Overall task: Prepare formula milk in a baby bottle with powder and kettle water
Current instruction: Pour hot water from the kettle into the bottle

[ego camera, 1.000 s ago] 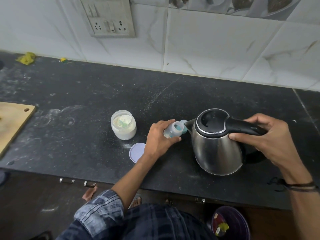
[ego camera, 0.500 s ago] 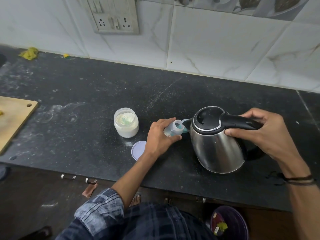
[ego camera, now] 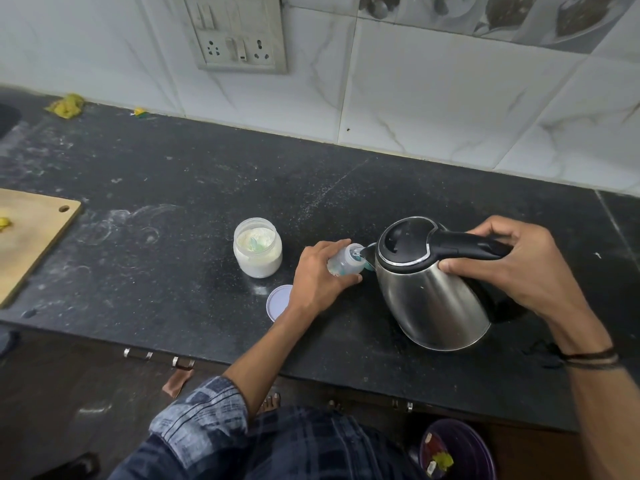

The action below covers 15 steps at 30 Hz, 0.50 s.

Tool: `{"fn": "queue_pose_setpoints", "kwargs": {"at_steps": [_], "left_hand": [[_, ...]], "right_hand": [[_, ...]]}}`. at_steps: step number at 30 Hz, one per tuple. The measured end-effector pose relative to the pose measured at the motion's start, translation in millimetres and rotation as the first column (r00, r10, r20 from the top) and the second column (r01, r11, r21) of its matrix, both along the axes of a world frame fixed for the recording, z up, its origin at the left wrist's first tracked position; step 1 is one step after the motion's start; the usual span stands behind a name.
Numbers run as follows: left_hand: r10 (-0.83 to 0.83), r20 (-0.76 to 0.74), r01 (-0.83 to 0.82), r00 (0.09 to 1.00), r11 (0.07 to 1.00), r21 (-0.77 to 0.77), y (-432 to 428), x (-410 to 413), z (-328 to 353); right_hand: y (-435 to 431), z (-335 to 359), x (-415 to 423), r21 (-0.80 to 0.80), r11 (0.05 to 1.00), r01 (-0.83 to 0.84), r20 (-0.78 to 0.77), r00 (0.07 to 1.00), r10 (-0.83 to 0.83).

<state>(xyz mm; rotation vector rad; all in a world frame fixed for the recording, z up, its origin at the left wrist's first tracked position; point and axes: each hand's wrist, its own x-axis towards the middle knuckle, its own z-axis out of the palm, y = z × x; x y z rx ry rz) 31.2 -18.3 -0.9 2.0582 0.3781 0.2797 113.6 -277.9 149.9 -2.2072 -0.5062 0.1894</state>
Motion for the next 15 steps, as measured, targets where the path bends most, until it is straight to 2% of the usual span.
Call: {"fn": "queue_pose_setpoints", "kwargs": {"at_steps": [15], "left_hand": [[-0.008,-0.008,0.008,1.000,1.000,-0.009,2.0,0.3,-0.9]], "right_hand": [[1.3,-0.2,1.4,-0.014,1.000,0.010,0.002,1.000,-0.010]]}}
